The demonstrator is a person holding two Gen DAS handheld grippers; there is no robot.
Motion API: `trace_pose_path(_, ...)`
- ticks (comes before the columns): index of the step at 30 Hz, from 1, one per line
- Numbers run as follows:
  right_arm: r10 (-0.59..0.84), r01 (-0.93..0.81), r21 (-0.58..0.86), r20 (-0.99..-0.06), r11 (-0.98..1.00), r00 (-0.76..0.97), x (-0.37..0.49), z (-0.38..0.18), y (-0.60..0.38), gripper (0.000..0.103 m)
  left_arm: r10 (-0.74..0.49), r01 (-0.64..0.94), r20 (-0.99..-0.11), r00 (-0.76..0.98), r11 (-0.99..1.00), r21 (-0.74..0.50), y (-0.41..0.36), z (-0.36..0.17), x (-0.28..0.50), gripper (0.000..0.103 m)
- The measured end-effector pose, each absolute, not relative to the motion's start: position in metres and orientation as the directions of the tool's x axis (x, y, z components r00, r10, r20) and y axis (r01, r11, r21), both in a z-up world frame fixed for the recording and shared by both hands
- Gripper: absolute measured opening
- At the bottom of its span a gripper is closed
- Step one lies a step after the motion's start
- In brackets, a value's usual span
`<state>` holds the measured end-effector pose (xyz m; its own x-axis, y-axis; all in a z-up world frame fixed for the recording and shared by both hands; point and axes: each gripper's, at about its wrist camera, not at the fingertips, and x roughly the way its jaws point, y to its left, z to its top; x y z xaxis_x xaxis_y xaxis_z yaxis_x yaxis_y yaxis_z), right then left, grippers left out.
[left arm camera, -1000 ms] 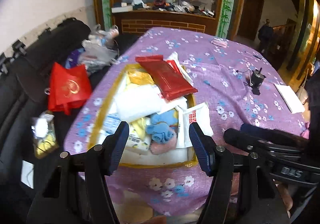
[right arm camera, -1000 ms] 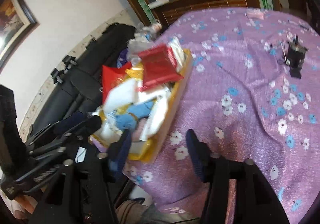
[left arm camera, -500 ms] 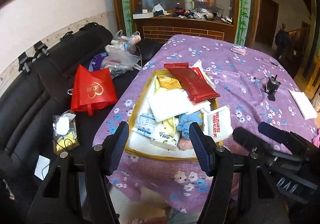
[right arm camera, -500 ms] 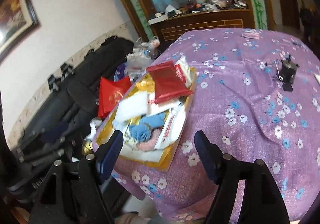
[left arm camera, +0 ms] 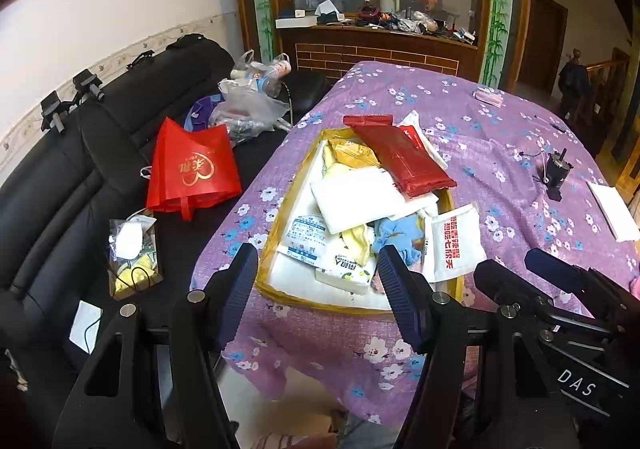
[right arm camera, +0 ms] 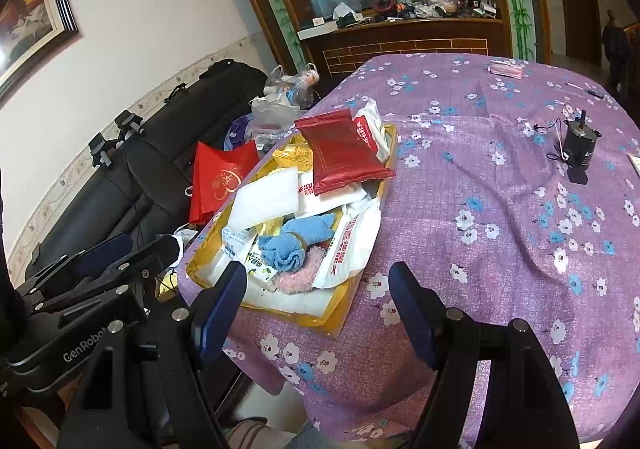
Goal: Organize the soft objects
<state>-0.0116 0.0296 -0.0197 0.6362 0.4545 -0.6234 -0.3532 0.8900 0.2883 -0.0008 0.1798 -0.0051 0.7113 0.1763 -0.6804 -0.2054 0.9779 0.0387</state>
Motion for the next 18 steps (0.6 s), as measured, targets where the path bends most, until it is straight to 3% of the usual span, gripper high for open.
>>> trace_pose_path(18, 0.433, -0.338, 0.273, -0.631, 0.901, 0.643, -0.0120, -0.0213, 0.0308, 0.074, 0.173, -0.205, -0.689, 0.704, 0.978, 0.036, 0.1821, -0.0104, -0.0017, 0.063)
